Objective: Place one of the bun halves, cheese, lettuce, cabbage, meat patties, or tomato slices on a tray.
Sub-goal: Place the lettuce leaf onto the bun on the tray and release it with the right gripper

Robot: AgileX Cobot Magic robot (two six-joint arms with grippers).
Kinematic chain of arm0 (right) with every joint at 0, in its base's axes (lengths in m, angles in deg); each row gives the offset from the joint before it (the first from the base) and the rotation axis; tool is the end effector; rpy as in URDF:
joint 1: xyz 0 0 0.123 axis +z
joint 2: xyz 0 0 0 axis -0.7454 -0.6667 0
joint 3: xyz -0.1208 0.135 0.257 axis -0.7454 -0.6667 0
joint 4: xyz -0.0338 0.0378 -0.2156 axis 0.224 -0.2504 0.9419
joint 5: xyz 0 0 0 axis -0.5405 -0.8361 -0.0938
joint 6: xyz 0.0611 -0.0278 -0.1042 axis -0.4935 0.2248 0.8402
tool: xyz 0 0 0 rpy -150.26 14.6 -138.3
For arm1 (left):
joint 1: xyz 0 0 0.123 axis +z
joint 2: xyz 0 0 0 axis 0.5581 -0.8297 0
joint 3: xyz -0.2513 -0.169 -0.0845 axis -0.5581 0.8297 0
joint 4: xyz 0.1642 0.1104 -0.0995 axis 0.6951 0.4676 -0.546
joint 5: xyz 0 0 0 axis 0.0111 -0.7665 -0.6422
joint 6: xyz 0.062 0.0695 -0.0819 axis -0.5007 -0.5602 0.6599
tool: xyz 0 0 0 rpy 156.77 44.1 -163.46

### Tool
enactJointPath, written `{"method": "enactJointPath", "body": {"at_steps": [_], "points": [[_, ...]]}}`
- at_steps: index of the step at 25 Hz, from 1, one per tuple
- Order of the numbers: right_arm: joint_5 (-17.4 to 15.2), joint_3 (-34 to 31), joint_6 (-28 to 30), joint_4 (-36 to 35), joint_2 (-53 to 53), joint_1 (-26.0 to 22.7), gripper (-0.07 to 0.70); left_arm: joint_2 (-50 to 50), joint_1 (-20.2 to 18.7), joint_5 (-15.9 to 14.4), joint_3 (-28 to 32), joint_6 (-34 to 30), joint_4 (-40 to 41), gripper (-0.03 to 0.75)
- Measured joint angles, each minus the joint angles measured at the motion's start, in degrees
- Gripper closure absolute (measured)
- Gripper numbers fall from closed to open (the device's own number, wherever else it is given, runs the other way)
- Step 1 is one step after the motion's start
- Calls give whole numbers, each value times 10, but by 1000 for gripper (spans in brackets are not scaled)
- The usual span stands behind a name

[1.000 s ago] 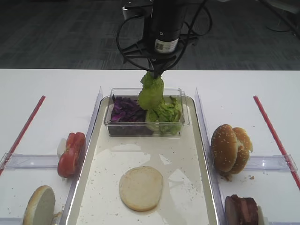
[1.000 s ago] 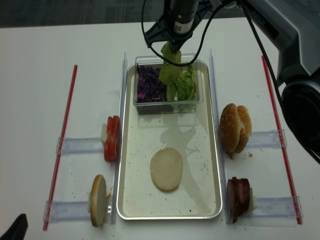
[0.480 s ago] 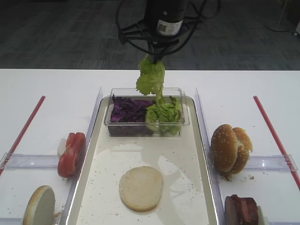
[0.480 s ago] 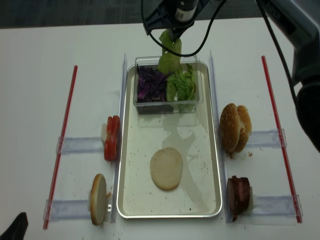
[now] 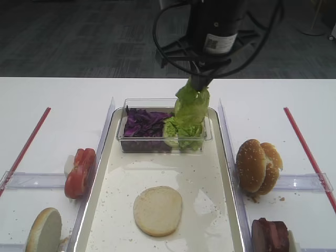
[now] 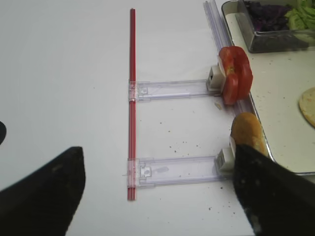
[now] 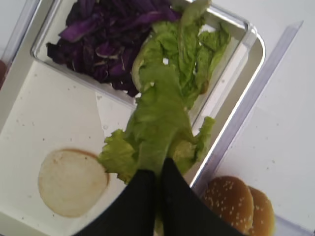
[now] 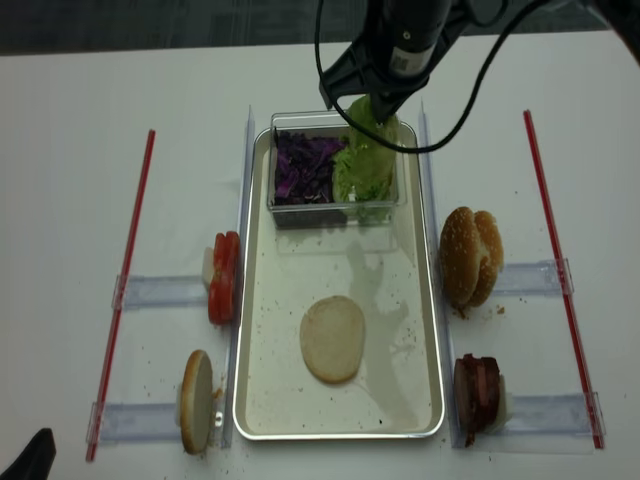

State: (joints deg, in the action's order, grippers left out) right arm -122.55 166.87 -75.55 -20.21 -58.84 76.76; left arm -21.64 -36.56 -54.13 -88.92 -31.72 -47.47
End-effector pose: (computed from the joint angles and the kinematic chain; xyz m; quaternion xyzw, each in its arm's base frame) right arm 0.3329 0.1906 0.3114 -0.2102 0.9656 0.0741 0.1342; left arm -0.0414 0.0071 0.2310 -0.0195 0.8822 -0.0084 0.4703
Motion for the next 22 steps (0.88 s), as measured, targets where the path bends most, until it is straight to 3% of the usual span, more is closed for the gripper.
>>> {"method": "enactJointPath", "body": {"at_steps": [12, 22], "points": [[2, -178, 0, -25, 100, 22, 579, 0, 0, 1, 0, 0, 0, 151], [3, -188, -14, -25, 106, 58, 579, 0, 0, 1, 0, 0, 0, 151]]}}
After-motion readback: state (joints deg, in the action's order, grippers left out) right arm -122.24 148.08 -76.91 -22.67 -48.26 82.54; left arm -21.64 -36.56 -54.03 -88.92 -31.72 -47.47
